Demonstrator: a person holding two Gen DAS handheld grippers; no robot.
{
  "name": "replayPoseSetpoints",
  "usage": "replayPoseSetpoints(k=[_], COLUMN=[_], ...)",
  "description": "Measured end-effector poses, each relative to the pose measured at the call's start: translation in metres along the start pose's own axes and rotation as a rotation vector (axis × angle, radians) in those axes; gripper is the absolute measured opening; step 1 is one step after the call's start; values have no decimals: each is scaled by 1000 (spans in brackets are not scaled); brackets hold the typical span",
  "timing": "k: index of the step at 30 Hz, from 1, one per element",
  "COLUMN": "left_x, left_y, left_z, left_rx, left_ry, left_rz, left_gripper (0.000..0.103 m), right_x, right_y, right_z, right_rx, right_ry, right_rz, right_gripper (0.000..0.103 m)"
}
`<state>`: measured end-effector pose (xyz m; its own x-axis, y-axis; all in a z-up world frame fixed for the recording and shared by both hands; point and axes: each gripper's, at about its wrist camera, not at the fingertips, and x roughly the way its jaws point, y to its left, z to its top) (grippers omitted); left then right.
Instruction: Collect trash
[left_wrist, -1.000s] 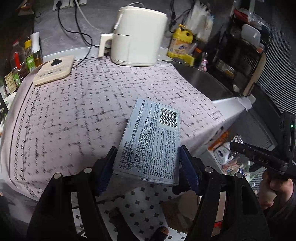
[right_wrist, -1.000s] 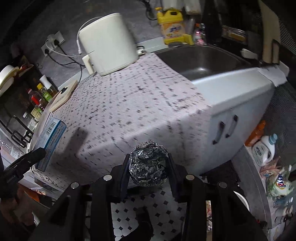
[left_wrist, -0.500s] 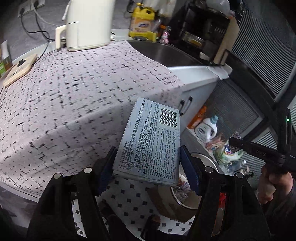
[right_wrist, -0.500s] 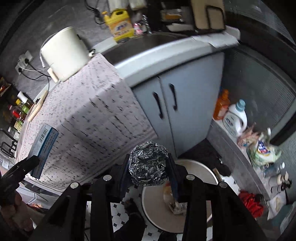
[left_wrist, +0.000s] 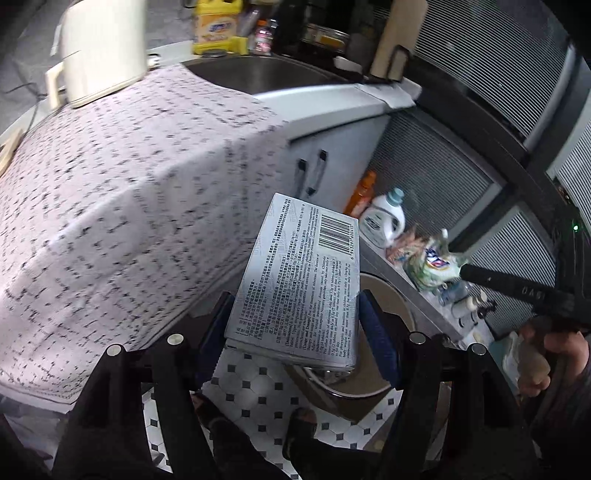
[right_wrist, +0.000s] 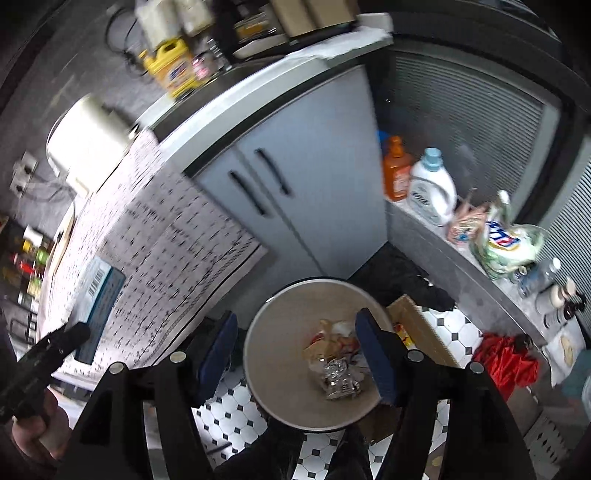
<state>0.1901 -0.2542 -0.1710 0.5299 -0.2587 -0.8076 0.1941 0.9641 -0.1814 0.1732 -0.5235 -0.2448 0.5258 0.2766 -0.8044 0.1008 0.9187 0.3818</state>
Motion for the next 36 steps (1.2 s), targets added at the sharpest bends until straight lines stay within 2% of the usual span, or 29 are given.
replayPoseSetpoints(k=[7, 11, 12, 14, 20, 28, 36], left_x=[24, 44, 48, 53, 47, 16, -31], left_y=[-45, -70, -75, -82, -67, -33, -8], left_z=[-2, -5, -6, -8, -5, -1, 2], left_rx=[73, 119, 135, 160, 132, 49, -51], left_ry=[53, 108, 121, 127, 120, 64, -22], left_rz=[-62, -103, -93, -44, 22, 90, 147], left_gripper=[69, 70, 73, 88, 88, 88, 95], right_x=[-29, -40, -43, -46, -46, -35, -33], right_y=[-51, -74, -79, -86, -92, -67, -25], right_z=[-10, -17, -19, -21, -23, -10, 10], right_rx=[88, 127, 135, 145, 159, 108, 8], right_ry=[-43, -54, -55, -59, -66, -65, -49], right_rz=[-58, -87, -92, -99, -85, -24, 53], right_gripper=[66, 66, 66, 66, 66, 67, 81])
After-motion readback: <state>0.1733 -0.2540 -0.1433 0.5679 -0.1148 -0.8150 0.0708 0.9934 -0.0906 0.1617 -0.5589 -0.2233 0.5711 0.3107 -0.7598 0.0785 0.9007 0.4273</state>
